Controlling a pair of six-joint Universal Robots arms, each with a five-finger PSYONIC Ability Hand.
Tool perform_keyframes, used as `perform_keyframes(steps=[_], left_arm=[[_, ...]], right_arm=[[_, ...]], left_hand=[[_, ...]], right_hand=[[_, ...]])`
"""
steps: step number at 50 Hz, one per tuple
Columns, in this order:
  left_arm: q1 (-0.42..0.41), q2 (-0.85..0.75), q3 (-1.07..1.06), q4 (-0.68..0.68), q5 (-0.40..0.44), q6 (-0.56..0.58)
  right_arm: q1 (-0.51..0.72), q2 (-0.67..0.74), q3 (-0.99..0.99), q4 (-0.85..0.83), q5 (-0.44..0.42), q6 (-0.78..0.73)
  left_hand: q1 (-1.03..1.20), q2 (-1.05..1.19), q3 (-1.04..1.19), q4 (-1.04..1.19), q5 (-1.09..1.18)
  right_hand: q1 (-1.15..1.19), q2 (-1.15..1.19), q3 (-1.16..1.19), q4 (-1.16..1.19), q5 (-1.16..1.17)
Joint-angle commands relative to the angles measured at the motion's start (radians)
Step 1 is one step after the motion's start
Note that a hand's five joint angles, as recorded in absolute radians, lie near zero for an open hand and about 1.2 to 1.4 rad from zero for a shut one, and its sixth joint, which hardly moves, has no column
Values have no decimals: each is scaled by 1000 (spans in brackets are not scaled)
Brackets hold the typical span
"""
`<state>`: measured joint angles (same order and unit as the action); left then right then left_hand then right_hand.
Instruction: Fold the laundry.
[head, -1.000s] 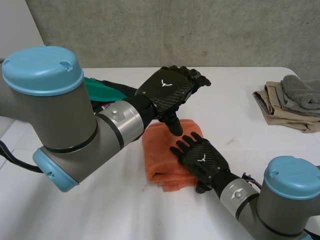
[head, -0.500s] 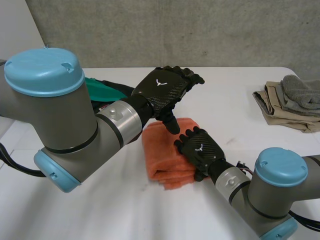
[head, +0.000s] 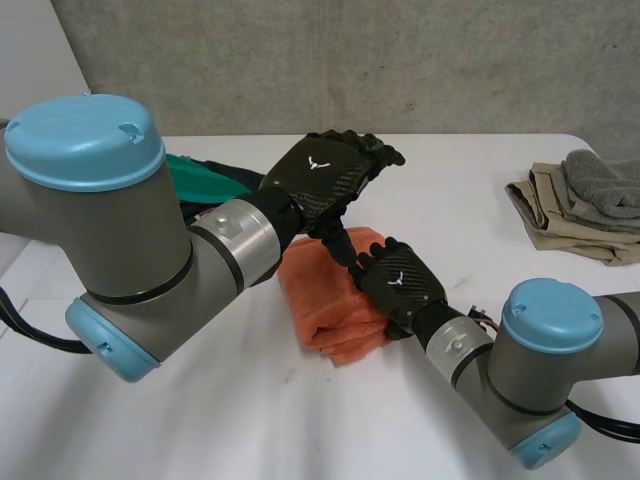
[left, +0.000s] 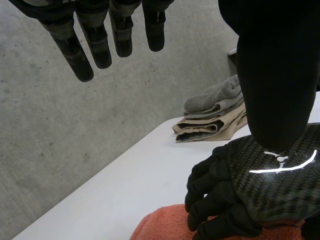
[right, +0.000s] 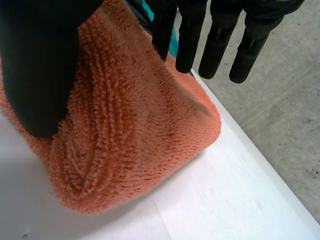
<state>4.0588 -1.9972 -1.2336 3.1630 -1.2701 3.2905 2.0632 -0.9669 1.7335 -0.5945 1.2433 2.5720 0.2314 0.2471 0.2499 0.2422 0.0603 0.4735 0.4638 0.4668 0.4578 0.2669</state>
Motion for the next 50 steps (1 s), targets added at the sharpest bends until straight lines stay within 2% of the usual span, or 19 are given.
perform_keyframes(steps=[1, 2, 5, 16, 20, 26, 29, 33, 35, 41, 47, 50], left_arm=[[0, 0, -1, 0, 0, 0], [0, 0, -1, 0, 0, 0], [0, 0, -1, 0, 0, -2], [15, 44, 2, 3, -8, -25], [34, 74, 3, 20, -8, -52], [46, 98, 8, 58, -8, -80], [45, 101, 12, 66, -8, -81], [38, 100, 11, 66, -8, -81], [35, 98, 9, 66, -6, -81], [26, 86, 6, 69, -6, -81], [8, 75, 0, 80, -6, -83], [3, 72, -3, 81, -6, -83]], right_arm=[[2, 2, -3, -10, -4, 4], [2, 5, -8, -11, -4, 4], [2, 20, -25, -11, -2, 2], [-17, 16, -222, -10, 68, 48], [-95, -1, -320, -18, 68, 120], [-233, -38, -523, -86, 67, 308], [-316, -12, -612, -114, 71, 399], [-435, 62, -710, -116, 62, 445], [-484, 91, -745, -116, 48, 450], [-636, 258, -819, -148, -94, 442], [-744, 390, -749, -290, -238, 432], [-785, 416, -704, -307, -295, 425]], left_hand=[[38, 22, 19, 27, 34], [38, 22, 19, 27, 34], [38, 22, 19, 27, 34], [38, 22, 19, 27, 34], [41, 25, 22, 30, 37], [58, 43, 40, 48, 55], [58, 43, 40, 48, 55], [58, 43, 40, 48, 55], [58, 43, 40, 48, 55], [58, 43, 40, 48, 55], [58, 43, 40, 48, 55], [58, 43, 40, 48, 55]], right_hand=[[494, 503, 501, 509, 526], [702, 711, 708, 717, 734], [922, 932, 929, 938, 954], [923, 932, 930, 938, 955], [923, 932, 930, 938, 955], [923, 932, 930, 938, 955], [923, 932, 930, 938, 955], [923, 932, 930, 938, 955], [923, 932, 930, 938, 955], [923, 932, 930, 938, 955], [923, 932, 930, 938, 955], [923, 932, 930, 938, 955]])
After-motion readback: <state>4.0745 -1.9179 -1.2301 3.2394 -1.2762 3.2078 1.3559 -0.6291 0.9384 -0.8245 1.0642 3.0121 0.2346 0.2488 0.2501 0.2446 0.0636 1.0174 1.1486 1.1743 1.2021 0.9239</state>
